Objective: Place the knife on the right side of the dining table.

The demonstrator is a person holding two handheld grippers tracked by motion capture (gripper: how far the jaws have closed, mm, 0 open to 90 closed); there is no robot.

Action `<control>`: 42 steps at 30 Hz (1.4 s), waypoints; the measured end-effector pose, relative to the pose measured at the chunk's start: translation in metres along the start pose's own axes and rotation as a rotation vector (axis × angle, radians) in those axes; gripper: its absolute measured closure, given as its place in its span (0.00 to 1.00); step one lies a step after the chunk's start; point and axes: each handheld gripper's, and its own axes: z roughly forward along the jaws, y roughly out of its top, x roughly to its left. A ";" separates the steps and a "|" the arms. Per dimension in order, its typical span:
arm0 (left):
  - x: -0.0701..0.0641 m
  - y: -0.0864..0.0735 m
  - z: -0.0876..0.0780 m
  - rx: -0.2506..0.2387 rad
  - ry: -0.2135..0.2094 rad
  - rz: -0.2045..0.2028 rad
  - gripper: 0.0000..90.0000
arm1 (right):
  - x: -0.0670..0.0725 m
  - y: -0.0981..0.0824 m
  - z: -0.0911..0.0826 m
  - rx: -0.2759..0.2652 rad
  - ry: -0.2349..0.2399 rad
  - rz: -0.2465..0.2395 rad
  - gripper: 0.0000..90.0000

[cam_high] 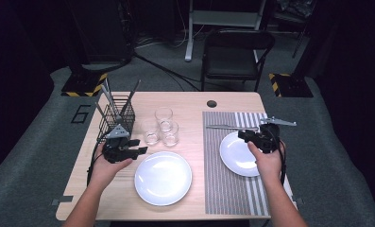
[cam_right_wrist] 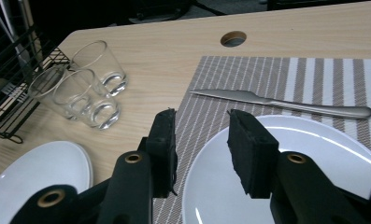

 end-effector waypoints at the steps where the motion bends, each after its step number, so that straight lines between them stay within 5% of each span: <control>1: 0.000 0.000 0.000 0.000 0.000 0.000 0.55 | 0.000 0.000 0.000 0.000 0.000 0.000 0.68; 15: 0.004 0.000 -0.003 -0.028 -0.012 -0.031 0.58 | 0.032 -0.016 0.002 0.048 0.051 -0.097 0.66; 35: 0.006 -0.004 0.000 0.009 0.007 -0.003 0.61 | 0.065 -0.061 0.022 0.095 0.142 -0.193 0.65; 42: 0.007 -0.004 -0.001 0.015 0.027 0.007 0.60 | 0.075 -0.074 0.030 0.096 0.160 -0.263 0.64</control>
